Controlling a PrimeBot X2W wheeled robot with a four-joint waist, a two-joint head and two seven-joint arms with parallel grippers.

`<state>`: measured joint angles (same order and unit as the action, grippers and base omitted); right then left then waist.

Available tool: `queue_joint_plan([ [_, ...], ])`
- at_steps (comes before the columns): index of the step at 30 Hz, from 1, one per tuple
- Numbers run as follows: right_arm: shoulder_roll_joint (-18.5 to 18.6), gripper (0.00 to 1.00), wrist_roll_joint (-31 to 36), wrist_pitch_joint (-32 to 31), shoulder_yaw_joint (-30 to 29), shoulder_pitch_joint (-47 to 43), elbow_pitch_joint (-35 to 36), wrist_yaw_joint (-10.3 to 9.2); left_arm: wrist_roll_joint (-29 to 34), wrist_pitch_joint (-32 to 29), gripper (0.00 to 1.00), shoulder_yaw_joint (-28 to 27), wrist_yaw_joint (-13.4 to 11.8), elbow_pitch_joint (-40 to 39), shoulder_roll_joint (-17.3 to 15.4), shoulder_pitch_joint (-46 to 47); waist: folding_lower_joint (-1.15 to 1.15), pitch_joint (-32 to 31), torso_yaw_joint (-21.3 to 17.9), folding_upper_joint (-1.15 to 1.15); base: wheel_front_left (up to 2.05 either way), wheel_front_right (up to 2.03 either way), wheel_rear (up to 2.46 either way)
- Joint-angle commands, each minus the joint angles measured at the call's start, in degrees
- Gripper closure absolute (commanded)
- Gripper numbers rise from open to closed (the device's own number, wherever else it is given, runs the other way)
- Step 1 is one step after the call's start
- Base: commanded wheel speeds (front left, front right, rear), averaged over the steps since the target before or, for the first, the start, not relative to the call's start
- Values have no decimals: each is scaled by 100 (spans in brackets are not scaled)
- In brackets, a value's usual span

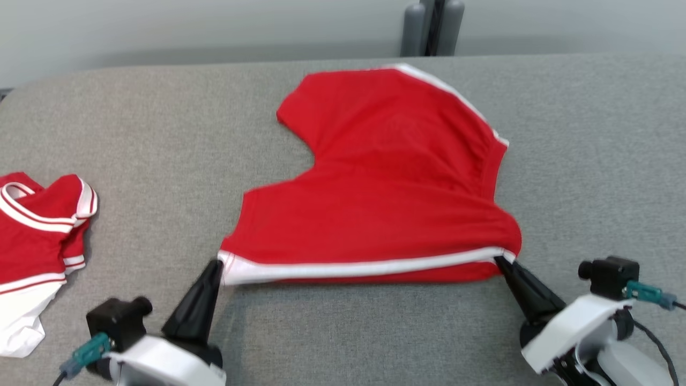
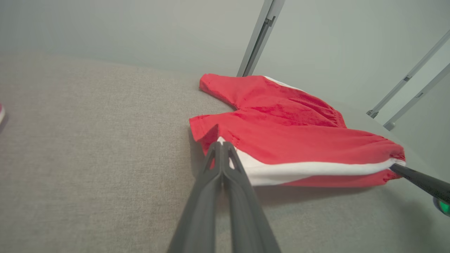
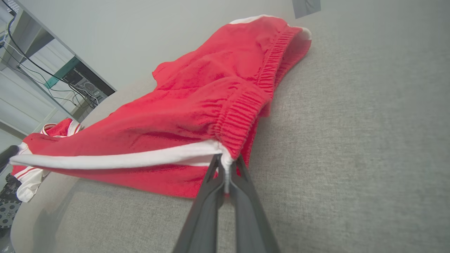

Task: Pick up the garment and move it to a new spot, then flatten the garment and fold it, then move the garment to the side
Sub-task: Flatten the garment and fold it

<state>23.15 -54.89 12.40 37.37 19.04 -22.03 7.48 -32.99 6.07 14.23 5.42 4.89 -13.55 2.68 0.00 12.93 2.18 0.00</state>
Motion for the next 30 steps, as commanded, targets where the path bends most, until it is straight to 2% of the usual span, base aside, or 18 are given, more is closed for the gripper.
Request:
queue_joint_plan([
  [1, 50, 100, 85, -54, -66, -145, 74, 2, -48, -91, 100, -26, -53, -160, -77, -150, 0, -158, -60, 0, 0, 0, 0],
  [4, 91, 100, 243, -255, -373, -596, 352, 2, -148, -501, 100, -15, -201, -751, -247, -675, 0, -336, -80, 0, 0, 0, 0],
  [5, 102, 100, 366, -465, -610, -916, 559, 2, -186, -792, 100, -14, -333, -1139, -377, -982, 0, -423, -74, 0, 0, 0, 0],
  [6, 102, 100, 366, -465, -610, -916, 559, 2, -186, -792, 100, -14, -333, -1139, -377, -982, 0, -423, -74, 0, 0, 0, 0],
  [9, 85, 100, 592, -835, -1050, -1413, 923, 1, -223, -1162, 100, -33, -556, -1729, -522, -1360, 0, -523, -68, 0, 0, 0, 0],
  [13, -110, 100, 964, -1353, -1704, -2023, 1446, 1, -233, -1520, 100, -55, -792, -2328, -650, -1687, 0, -606, -74, 0, 0, 0, 0],
  [17, -458, 100, 1320, -1874, -2248, -2426, 2040, 2, -228, -1719, 100, -100, -951, -2693, -715, -1800, 0, -635, -122, 0, 0, 0, 0],
  [23, -975, 100, 1757, -2457, -2704, -2670, 2661, 2, -184, -1722, 100, -202, -1024, -2733, -748, -1550, 0, -614, -211, 0, 0, 0, 0],
  [30, -1415, 100, 2271, -2623, -2980, -2304, 2946, 2, -50, -1620, 100, -190, -846, -2437, -786, -755, 0, -386, -332, 0, 0, 0, 0],
])
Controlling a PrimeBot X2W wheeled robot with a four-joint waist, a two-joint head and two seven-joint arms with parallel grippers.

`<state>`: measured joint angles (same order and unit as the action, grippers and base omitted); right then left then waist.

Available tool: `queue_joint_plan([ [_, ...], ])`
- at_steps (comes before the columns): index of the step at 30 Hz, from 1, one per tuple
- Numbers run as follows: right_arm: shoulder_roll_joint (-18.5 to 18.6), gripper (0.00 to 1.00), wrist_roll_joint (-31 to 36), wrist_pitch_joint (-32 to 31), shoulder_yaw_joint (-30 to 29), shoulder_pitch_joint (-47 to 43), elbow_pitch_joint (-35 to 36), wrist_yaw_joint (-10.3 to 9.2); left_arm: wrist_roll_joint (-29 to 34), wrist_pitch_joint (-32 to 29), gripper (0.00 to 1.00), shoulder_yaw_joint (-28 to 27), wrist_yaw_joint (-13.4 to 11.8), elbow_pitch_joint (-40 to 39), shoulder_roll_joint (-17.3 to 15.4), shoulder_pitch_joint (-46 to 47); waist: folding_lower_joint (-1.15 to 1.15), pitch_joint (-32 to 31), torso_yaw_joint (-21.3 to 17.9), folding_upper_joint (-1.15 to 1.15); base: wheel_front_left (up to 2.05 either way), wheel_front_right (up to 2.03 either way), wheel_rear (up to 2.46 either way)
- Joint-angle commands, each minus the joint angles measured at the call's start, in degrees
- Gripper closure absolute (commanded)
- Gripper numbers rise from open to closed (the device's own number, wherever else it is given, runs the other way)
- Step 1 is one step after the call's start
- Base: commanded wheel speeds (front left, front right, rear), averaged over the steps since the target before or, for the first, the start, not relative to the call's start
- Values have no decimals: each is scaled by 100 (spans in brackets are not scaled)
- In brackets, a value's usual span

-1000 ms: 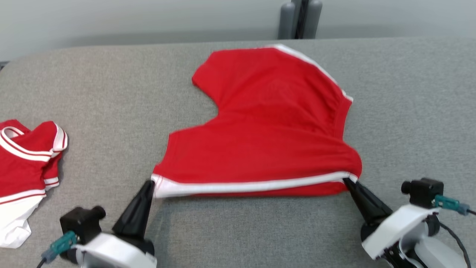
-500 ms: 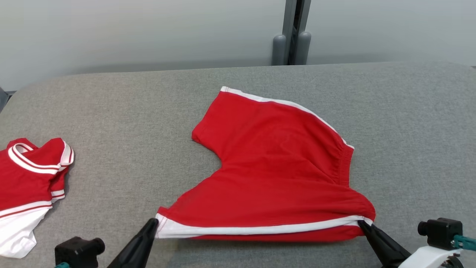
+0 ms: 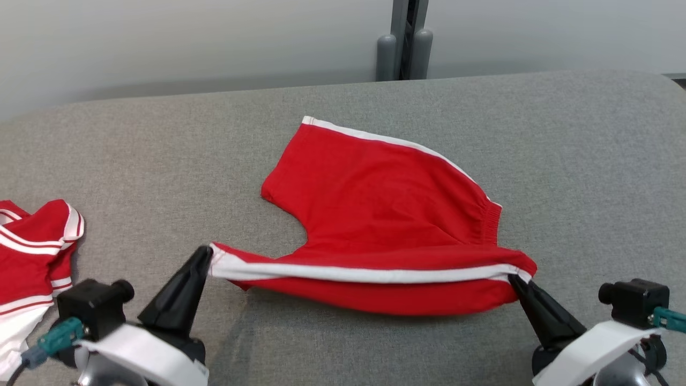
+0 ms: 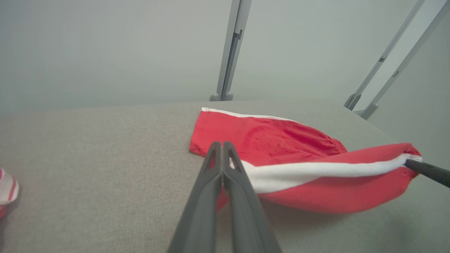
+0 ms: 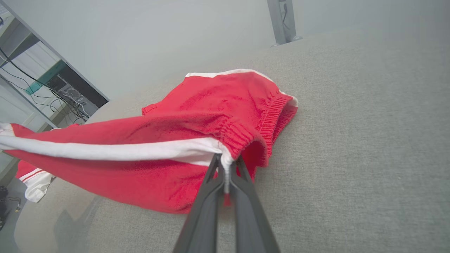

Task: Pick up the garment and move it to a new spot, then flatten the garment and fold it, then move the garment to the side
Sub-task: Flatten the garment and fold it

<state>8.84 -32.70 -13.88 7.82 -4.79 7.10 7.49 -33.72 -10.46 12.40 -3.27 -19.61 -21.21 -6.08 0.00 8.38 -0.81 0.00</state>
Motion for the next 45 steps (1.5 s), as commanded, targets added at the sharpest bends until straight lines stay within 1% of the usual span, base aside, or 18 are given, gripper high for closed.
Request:
queue_joint_plan([
  [1, -35, 100, 102, 12, -34, 169, 27, 1, 72, 43, 100, -2, 63, 101, -37, 322, 0, 124, -44, 0, 0, 0, 0],
  [3, -138, 100, 152, 63, -82, 423, -11, 1, 87, 42, 100, 38, 191, 304, -41, 763, 0, 280, -71, 0, 0, 0, 0],
  [4, -235, 100, 172, 136, -151, 694, -100, 1, 111, 19, 100, 66, 315, 573, -60, 1263, 0, 470, -98, 0, 0, 0, 0],
  [6, -288, 100, 253, 232, -203, 999, -230, 1, 117, 12, 100, 100, 465, 925, -46, 1802, 0, 676, -129, 0, 0, 0, 0],
  [7, -349, 100, 187, 289, -238, 1167, -324, 1, 126, 5, 100, 131, 539, 1140, -30, 2068, 0, 775, -151, 0, 0, 0, 0],
  [8, -393, 100, 252, 388, -256, 1493, -505, 1, 166, 50, 100, 203, 665, 1553, 9, 2610, 0, 972, -200, 0, 0, 0, 0],
  [12, -474, 100, 247, 585, -203, 2096, -975, 1, 282, 210, 100, 384, 864, 2489, 110, 3621, 0, 1335, -321, 0, 0, 0, 0],
  [14, -499, 100, 208, 637, -163, 2232, -1097, 1, 305, 289, 100, 423, 896, 2718, 137, 3856, 0, 1409, -355, 0, 0, 0, 0],
  [19, -554, 100, 137, 966, -65, 2763, -1686, 1, 441, 694, 100, 691, 1020, 3945, 312, 4855, 0, 1700, -531, 0, 0, 0, 0],
  [23, -568, 100, 118, 1239, 81, 3068, -2092, 1, 461, 1024, 100, 858, 1050, 4877, 440, 5463, 0, 1852, -687, 0, 0, 0, 0],
  [30, -582, 100, 8, 1601, 579, 3495, -2568, 1, 298, 1399, 100, 1092, 1080, 6212, 621, 6066, 0, 1966, -869, 0, 0, 0, 0],
  [31, -575, 85, 36, 1663, 639, 3519, -2599, 1, 256, 1434, 85, 1154, 1081, 6321, 656, 6109, 0, 1967, -876, 0, 0, 0, 0],
  [32, -574, 65, 39, 1720, 679, 3524, -2641, 1, 211, 1504, 45, 1221, 1082, 6398, 682, 6149, 0, 1969, -874, 0, 0, 0, 0],
  [33, -573, 0, 42, 1822, 743, 3505, -2691, 1, 115, 1658, 0, 1350, 1073, 6514, 698, 6173, 0, 1960, -854, 0, 0, 0, 0],
  [37, -495, 0, 115, 1980, 756, 3306, -2667, 1, -53, 2138, 0, 1527, 1073, 6569, 732, 6045, 0, 1907, -769, 0, 0, 0, 0],
  [40, -423, 0, 189, 2095, 685, 3129, -2484, 1, -52, 2414, 0, 1493, 1074, 6514, 686, 5875, 0, 1837, -692, 0, 0, 0, 0],
  [42, -366, 0, 286, 2184, 594, 2956, -2334, 1, -11, 2513, 0, 1382, 1003, 6358, 654, 5732, 0, 1777, -637, 0, 0, 0, 0],
  [45, -318, 0, 517, 2305, 387, 2690, -2049, 1, 99, 2562, 0, 1090, 779, 5812, 597, 5389, 0, 1684, -547, 0, 0, 0, 0],
])
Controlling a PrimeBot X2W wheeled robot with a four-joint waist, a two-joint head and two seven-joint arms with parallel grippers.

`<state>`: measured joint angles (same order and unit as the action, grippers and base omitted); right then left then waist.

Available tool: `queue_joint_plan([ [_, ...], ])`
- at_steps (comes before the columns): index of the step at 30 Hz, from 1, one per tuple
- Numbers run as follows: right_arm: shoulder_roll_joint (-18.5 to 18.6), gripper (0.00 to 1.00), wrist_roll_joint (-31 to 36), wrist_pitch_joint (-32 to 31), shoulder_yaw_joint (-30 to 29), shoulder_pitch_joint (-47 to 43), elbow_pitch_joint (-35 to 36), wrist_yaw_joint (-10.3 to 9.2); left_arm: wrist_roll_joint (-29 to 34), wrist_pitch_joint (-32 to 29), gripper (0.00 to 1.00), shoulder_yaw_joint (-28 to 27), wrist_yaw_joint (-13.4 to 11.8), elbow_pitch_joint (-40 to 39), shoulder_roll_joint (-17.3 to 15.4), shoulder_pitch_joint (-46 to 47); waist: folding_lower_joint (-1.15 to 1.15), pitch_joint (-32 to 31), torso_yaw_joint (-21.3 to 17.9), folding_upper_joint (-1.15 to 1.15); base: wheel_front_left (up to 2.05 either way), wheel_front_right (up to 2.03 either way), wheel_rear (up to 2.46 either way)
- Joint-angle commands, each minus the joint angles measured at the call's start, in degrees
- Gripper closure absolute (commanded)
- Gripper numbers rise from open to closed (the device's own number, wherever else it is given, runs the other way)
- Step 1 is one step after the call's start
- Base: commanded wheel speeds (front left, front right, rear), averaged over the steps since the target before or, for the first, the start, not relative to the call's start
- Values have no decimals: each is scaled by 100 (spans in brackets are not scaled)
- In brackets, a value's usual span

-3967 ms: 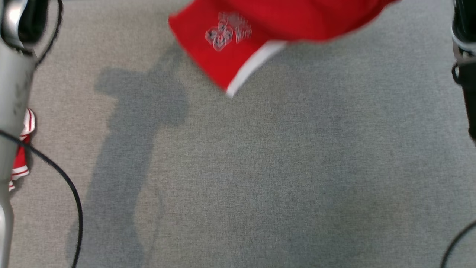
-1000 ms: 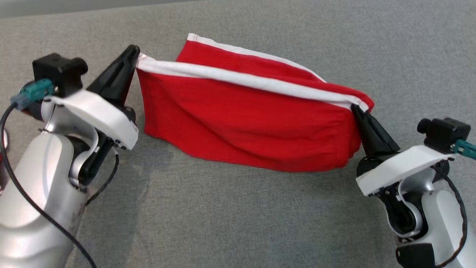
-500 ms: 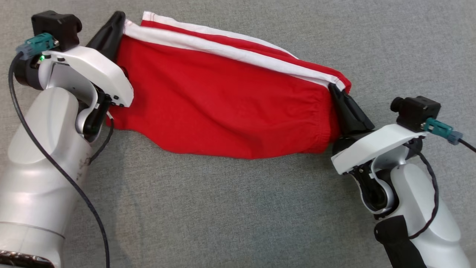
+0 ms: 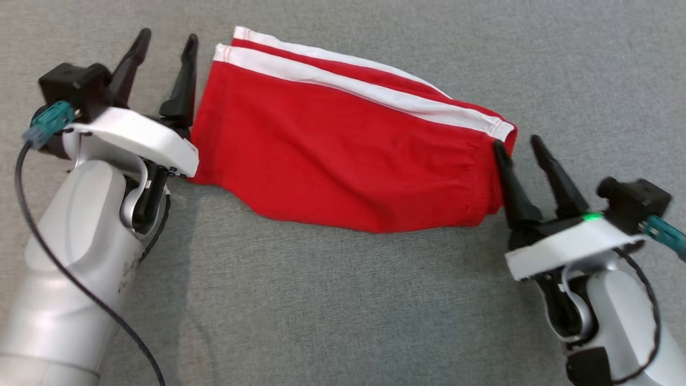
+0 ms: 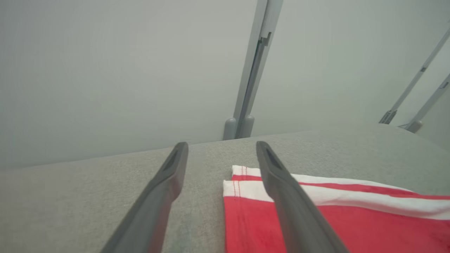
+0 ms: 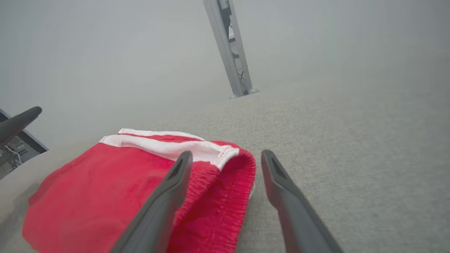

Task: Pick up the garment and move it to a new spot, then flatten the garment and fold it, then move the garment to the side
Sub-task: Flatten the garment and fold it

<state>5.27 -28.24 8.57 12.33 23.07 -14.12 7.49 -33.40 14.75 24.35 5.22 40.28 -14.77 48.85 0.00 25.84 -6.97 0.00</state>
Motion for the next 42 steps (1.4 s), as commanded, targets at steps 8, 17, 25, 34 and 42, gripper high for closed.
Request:
queue_joint_plan([
  [8, -16, 0, 1202, 441, -895, -619, 982, 1, 724, 37, 0, -1137, -785, -2512, -185, -1919, 0, -387, 316, 0, 0, 0, 0],
  [17, -108, 0, 1784, 416, -1221, -915, 1235, 1, 1172, 37, 0, -1400, -1222, -3724, -166, -3182, 0, -719, 479, 0, 0, 0, 0],
  [25, -138, 0, 1975, 270, -1360, -1319, 1150, 1, 1317, -183, 0, -1252, -1499, -4122, -198, -3924, 0, -1047, 520, 0, 0, 0, 0],
  [34, -172, 0, 1908, 217, -1409, -1516, 1151, 1, 1251, -412, 0, -1153, -1522, -4139, -243, -4075, 0, -1184, 439, 0, 0, 0, 0],
  [42, -194, 0, 1885, 225, -1416, -1491, 1124, 1, 1236, -484, 0, -1110, -1539, -4165, -263, -4005, 0, -1180, 435, 0, 0, 0, 0],
])
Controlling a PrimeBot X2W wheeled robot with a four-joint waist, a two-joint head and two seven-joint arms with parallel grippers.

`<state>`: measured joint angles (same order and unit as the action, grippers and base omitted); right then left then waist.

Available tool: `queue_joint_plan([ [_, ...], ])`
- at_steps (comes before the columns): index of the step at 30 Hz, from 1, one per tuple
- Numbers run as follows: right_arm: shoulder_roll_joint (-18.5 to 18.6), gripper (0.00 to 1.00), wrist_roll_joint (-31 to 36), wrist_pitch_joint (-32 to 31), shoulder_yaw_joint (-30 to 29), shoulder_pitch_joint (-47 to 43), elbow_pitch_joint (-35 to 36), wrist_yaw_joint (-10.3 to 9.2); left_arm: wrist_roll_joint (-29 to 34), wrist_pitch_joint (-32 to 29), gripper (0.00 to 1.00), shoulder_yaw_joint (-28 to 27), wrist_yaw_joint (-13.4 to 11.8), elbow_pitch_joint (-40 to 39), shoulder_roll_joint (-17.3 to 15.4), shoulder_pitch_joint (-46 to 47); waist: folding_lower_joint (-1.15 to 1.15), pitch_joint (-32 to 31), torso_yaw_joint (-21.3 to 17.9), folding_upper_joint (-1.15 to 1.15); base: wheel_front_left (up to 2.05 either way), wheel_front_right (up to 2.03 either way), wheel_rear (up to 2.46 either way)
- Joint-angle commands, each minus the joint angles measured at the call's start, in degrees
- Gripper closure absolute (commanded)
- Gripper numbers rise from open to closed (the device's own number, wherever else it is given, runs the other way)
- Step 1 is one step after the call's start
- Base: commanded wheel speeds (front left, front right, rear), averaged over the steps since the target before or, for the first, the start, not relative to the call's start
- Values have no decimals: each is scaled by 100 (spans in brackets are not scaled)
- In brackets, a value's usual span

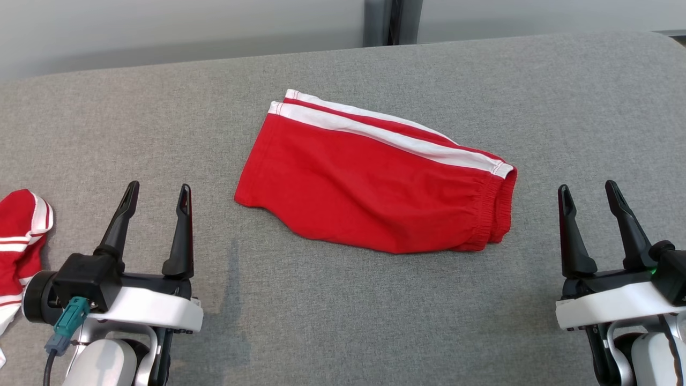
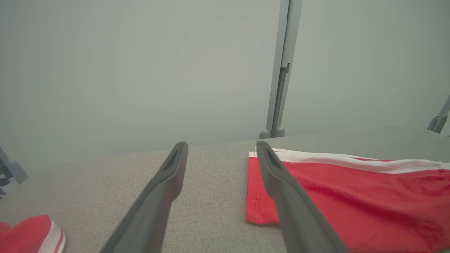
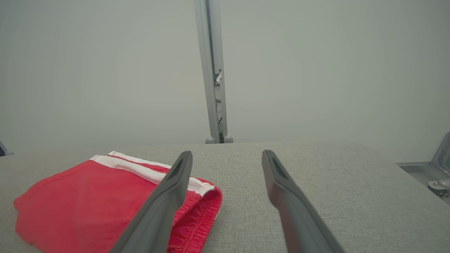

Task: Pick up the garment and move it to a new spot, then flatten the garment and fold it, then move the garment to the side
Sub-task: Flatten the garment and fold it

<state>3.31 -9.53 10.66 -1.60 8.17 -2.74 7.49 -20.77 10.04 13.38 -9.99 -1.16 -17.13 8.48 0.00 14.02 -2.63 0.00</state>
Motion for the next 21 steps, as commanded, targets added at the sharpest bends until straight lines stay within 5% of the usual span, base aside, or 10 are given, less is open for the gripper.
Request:
queue_joint_plan([
  [1, 1, 0, 2, 16, -20, 3, -17, 1, -30, -14, 0, -10, -20, -28, -27, 35, 0, 5, 2, 0, 0, 0, 0],
  [8, -9, 0, -33, 22, -41, 28, 25, 1, -25, -39, 0, 27, -32, -100, -31, 147, 0, 82, 0, 0, 0, 0, 0],
  [15, -18, 0, -61, 53, 46, 180, 18, 1, -328, -624, 0, 305, 521, 223, -51, 945, 0, 335, -173, 0, 0, 0, 0],
  [21, -23, 0, -129, 124, 148, 301, -91, 1, -692, -1503, 0, 572, 1017, 1347, -39, 1651, 0, 566, -478, 0, 0, 0, 0],
])
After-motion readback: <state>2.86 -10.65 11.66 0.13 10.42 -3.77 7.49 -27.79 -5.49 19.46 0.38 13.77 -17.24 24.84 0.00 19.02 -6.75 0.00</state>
